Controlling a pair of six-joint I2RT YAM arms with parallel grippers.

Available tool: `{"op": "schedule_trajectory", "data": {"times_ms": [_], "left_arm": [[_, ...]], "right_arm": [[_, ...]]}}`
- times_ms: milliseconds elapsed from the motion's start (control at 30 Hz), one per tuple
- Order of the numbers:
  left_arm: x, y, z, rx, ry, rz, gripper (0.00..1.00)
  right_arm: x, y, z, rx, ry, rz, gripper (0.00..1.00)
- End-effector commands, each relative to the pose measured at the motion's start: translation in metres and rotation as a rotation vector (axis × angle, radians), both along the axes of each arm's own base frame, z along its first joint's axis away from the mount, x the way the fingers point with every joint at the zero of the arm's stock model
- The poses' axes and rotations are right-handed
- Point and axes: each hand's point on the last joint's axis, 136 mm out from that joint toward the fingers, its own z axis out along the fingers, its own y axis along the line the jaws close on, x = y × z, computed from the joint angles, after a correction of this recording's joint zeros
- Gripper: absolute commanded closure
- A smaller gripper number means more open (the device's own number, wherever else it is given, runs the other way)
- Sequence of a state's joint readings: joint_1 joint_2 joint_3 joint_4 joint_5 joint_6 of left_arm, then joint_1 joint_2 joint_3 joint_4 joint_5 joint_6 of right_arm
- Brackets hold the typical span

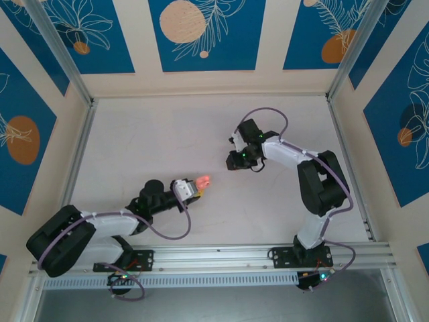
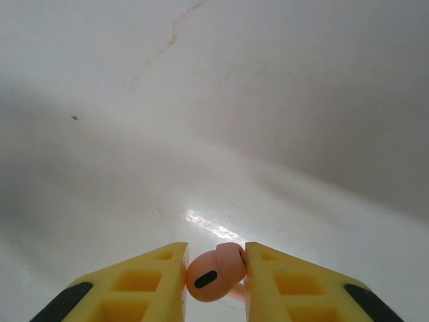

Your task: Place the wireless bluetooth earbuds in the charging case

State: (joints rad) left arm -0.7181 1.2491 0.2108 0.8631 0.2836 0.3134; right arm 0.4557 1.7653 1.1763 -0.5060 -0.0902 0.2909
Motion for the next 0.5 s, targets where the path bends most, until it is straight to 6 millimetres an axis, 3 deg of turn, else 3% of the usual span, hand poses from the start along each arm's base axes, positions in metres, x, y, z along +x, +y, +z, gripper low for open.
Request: {"op": "schedule_trajectory", "data": {"times_ms": [0,467], "left_arm": [[0.012,-0.006,0.023,-0.068,-0.049,0.043,0.9],[0.028,-0.014,0.038,-0.181,-0.059,0.117,0.91]], "right_arm": [[0.011,0.015,0.032,0.175,-0.069,-0.08,0.74],[0.006,0.019,0.081,0.4,-0.22,-0.233,0.74]]}}
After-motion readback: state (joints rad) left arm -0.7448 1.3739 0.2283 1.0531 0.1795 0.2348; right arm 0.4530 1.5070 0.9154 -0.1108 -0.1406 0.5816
